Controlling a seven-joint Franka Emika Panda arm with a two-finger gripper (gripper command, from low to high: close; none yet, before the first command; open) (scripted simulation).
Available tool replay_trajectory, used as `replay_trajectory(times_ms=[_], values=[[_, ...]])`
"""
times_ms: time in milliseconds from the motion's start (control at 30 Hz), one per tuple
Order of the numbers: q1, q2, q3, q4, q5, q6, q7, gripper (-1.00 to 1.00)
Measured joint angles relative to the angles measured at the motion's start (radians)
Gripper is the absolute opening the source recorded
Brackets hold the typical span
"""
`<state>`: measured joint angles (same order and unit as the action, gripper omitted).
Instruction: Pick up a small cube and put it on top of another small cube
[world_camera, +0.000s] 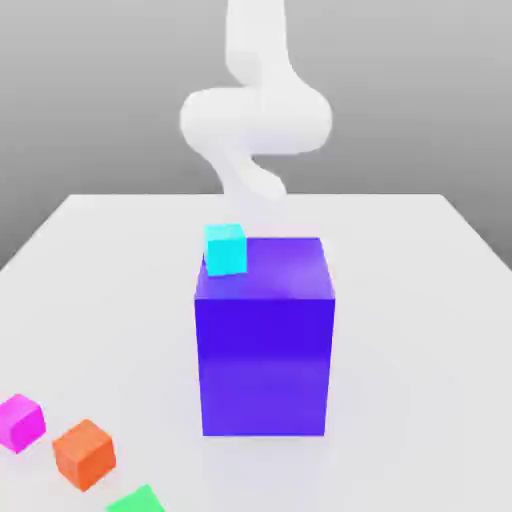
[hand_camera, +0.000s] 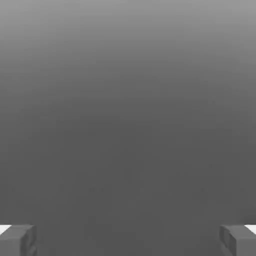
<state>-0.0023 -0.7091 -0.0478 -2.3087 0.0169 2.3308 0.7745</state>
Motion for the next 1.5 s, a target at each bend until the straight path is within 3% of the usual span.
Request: replay_trajectory(times_ms=[600,933,1067,1100,1333,1500], values=[[-0.086,0.659,-0.312,-0.062,0.206,0.221,-0.244,0.0],[-0.236,1.013,-0.36,-0.095,0.285,0.352,-0.354,0.0],[-0.318,1.158,-0.273,-0.066,0.377,0.45,-0.427,0.0],[-0.337,1.187,-0.251,-0.058,0.398,0.471,-0.443,-1.0],[-0.34,1.191,-0.248,-0.058,0.399,0.472,-0.443,-1.0],[-0.253,1.041,-0.338,-0.089,0.273,0.359,-0.344,-1.0]])
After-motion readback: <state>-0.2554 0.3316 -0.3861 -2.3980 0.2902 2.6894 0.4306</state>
